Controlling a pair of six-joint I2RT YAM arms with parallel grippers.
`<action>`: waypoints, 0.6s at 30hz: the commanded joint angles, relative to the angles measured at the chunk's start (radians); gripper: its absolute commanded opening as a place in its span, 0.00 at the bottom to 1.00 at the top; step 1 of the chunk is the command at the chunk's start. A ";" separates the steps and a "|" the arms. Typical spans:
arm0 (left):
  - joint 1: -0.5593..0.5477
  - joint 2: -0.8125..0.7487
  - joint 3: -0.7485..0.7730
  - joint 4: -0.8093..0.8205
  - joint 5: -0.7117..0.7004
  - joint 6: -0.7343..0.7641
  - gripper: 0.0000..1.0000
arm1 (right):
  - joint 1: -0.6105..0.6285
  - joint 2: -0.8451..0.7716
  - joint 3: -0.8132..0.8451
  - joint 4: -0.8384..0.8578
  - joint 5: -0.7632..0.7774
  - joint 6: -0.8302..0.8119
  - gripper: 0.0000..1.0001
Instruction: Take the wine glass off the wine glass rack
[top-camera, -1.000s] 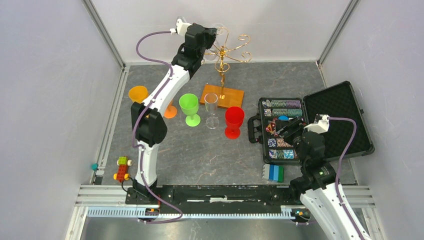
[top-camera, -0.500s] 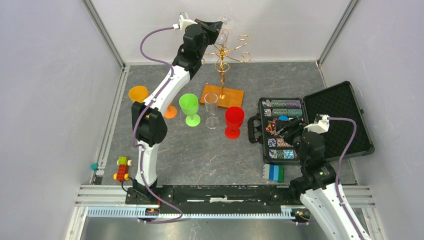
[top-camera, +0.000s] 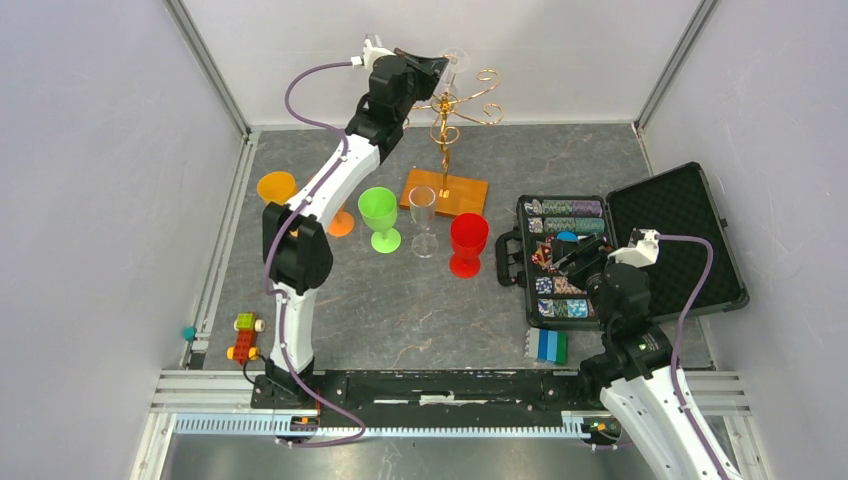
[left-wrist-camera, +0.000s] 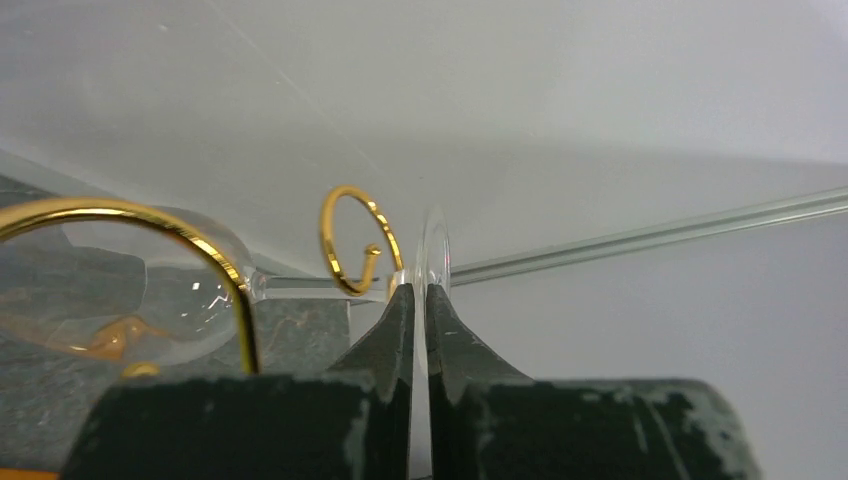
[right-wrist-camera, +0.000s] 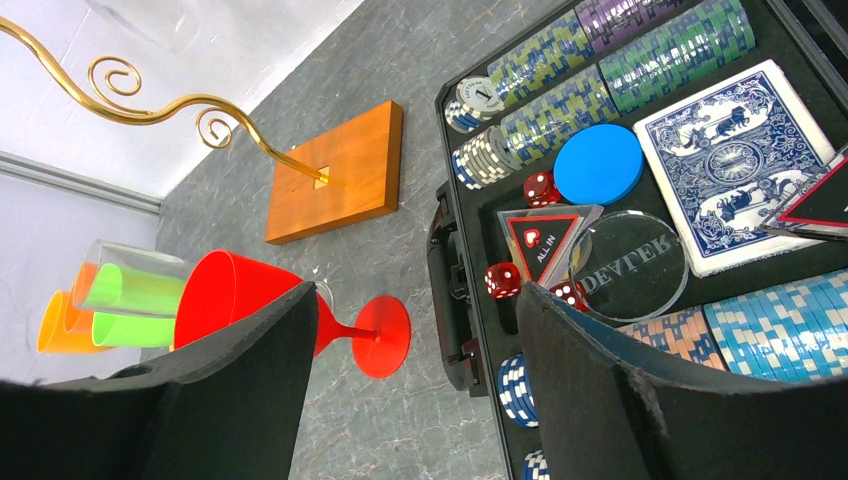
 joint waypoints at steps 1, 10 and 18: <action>0.005 -0.127 -0.044 0.020 -0.019 0.038 0.02 | -0.004 -0.005 0.003 0.024 0.013 0.008 0.77; 0.051 -0.171 -0.066 0.023 -0.034 0.053 0.02 | -0.003 0.002 0.006 0.027 0.009 0.011 0.77; 0.107 -0.124 0.003 0.013 -0.010 0.035 0.02 | -0.003 0.001 0.009 0.024 0.010 0.010 0.77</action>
